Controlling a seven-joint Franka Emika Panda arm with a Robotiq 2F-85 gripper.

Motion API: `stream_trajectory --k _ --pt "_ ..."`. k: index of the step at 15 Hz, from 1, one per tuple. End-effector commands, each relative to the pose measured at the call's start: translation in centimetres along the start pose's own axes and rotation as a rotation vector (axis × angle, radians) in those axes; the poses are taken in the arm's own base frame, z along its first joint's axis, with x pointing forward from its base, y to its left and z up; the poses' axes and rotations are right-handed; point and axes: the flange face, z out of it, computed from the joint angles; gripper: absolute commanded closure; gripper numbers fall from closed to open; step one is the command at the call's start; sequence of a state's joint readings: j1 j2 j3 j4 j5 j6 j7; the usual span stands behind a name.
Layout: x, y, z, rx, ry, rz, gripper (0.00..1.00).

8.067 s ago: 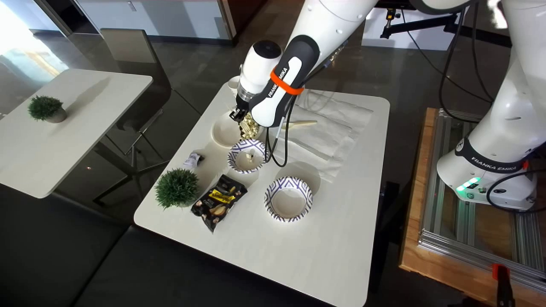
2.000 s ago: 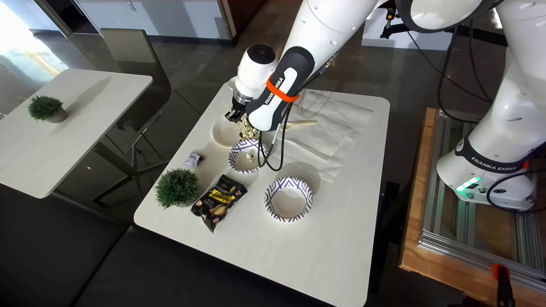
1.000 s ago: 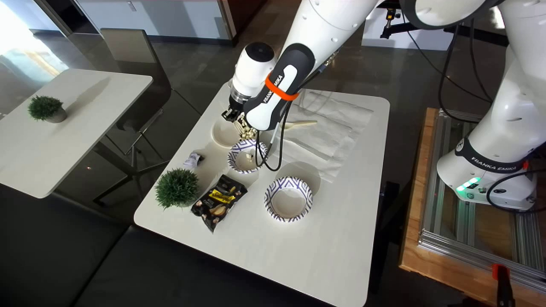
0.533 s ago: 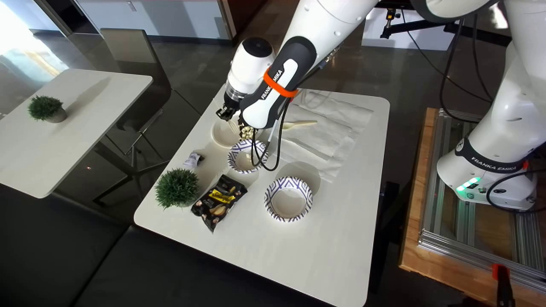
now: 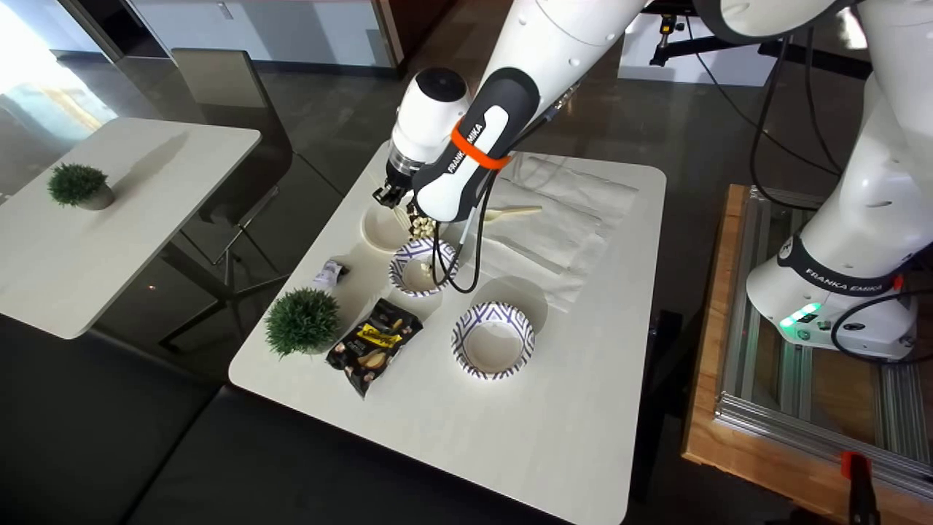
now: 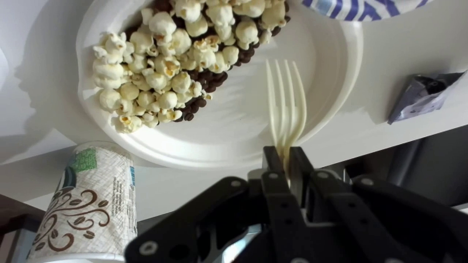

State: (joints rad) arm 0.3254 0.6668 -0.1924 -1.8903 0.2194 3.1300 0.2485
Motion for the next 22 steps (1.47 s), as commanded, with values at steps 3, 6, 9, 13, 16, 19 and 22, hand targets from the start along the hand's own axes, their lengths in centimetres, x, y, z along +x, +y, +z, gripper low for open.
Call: stream_trajectory --k 3,6,9,13,16,19,22 --pt "-0.3 0.7 0.9 -0.024 -0.005 -0.006 0.97" --pt "-0.3 1.1 1.1 -0.032 -0.003 -0.006 0.97" --pt "-0.4 1.3 1.2 -0.040 -0.010 -0.005 0.97" --pt "-0.5 1.3 1.4 -0.041 -0.015 -0.005 0.97" --pt "-0.5 1.3 1.4 -0.040 -0.017 -0.005 0.97" --pt "-1.0 1.4 1.8 -0.047 -0.028 -0.013 0.97" --pt "-1.5 1.4 2.3 -0.053 -0.037 -0.019 0.97"
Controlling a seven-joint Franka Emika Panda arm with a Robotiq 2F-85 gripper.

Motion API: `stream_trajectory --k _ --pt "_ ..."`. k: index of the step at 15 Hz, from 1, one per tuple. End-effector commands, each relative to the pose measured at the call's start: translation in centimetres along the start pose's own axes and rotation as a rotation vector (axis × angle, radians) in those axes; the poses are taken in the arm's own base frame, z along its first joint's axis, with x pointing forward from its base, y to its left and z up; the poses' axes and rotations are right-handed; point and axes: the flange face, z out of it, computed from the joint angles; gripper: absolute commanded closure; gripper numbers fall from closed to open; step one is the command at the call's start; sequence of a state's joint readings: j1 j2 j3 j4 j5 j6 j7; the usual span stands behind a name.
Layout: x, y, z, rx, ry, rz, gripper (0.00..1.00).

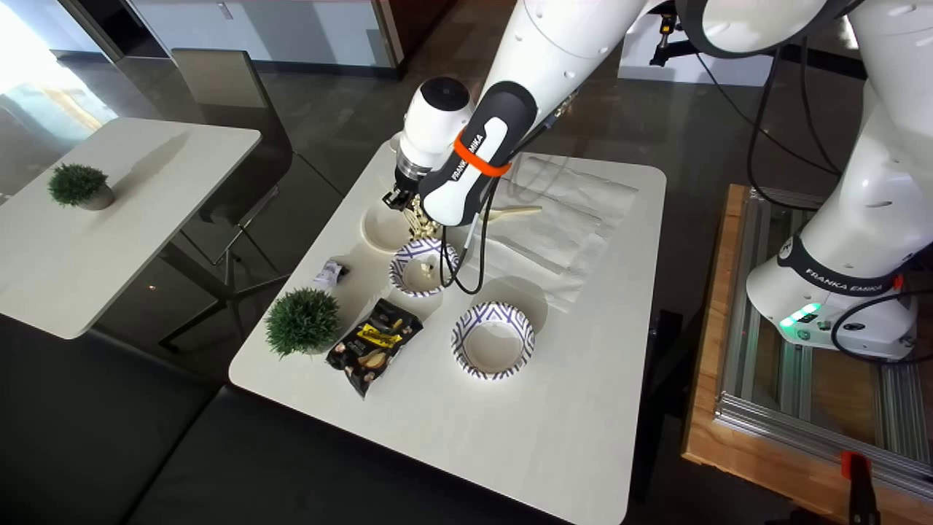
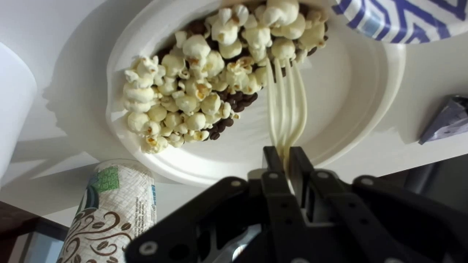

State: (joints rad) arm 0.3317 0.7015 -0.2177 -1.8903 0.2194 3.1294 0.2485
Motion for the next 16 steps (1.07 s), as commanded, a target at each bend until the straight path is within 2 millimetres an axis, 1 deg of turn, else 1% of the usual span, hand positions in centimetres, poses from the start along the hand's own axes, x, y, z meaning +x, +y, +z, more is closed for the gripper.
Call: stream_trajectory --k 1,16 --pt "-0.48 -0.28 0.69 -0.019 -0.017 -0.017 0.97" --pt "-0.57 -0.40 0.75 -0.042 -0.009 -0.044 0.97"
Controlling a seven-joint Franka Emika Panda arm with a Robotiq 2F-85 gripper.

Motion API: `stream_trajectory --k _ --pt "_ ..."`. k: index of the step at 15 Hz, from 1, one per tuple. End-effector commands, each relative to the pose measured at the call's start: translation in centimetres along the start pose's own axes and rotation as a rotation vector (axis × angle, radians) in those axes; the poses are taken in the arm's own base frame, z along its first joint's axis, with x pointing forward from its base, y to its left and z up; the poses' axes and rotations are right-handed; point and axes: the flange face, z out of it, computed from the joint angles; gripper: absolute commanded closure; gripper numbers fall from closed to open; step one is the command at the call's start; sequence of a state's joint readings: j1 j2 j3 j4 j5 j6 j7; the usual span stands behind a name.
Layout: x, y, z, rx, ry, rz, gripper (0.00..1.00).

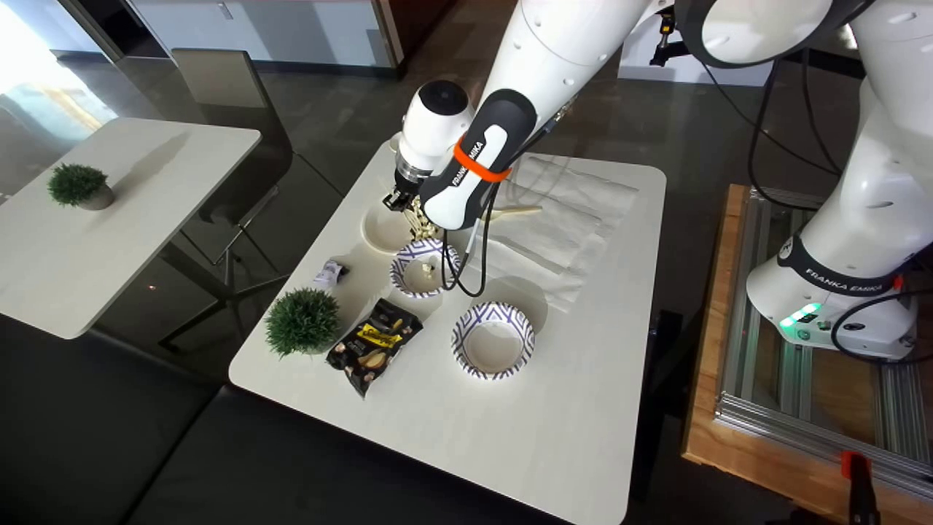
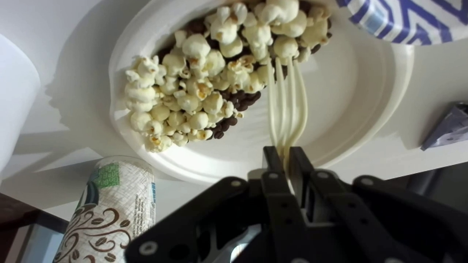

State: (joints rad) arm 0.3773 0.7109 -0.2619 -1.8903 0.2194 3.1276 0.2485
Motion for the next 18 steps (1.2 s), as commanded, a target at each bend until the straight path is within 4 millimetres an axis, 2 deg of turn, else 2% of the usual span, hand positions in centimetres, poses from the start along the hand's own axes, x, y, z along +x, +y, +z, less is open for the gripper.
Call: stream_trajectory --k 1,18 --pt "-0.35 -0.09 0.67 -0.025 -0.015 -0.020 0.97" --pt "-0.31 -0.31 0.56 -0.032 -0.013 -0.057 0.97"
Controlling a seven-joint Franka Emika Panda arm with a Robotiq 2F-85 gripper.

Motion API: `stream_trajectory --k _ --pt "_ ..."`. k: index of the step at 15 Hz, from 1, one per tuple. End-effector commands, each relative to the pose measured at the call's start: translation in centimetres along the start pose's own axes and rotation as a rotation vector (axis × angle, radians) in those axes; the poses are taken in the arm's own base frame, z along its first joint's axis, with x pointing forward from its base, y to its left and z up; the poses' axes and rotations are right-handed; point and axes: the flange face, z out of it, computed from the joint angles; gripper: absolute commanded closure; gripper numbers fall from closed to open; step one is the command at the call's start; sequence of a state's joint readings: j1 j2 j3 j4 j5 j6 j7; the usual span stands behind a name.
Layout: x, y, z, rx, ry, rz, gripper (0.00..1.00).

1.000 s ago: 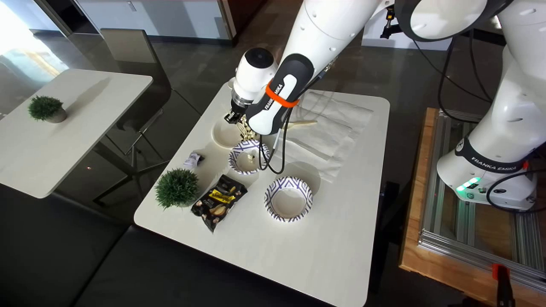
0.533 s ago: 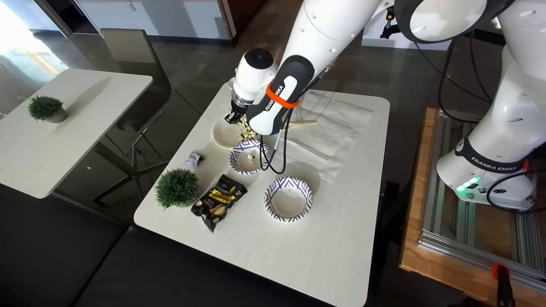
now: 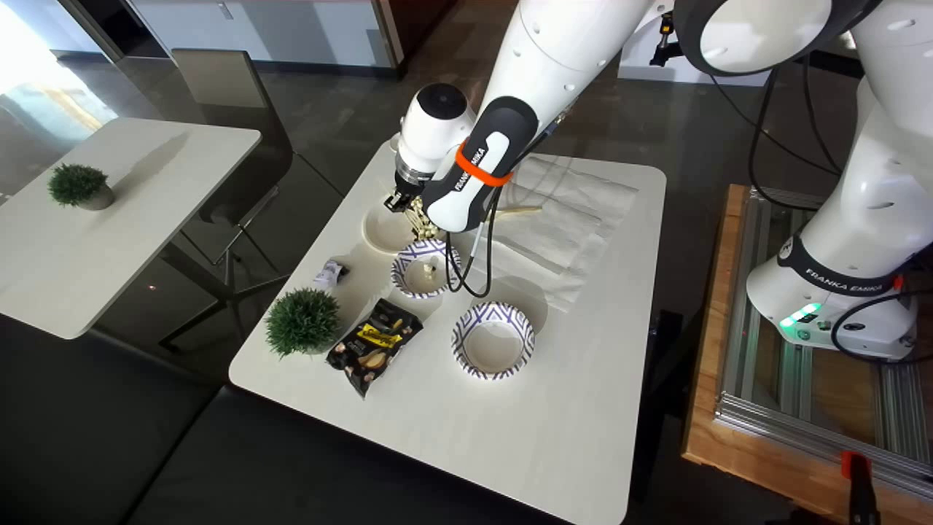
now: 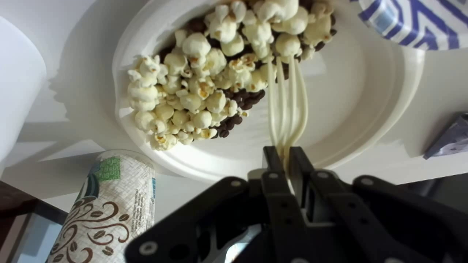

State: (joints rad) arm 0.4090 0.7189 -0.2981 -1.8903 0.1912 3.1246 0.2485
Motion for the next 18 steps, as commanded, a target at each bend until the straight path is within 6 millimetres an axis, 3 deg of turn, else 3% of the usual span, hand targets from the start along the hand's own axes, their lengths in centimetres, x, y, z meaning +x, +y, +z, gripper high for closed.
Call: stream_trajectory --k 1,12,13,18 --pt "-0.2 -0.2 0.5 -0.009 -0.013 -0.012 0.97" --pt "-0.4 -0.8 0.7 0.031 -0.007 0.014 0.97" --pt "0.2 -0.7 -0.9 0.024 -0.012 0.024 0.97" --pt "0.2 -1.6 -1.0 0.030 -0.011 0.015 0.97"
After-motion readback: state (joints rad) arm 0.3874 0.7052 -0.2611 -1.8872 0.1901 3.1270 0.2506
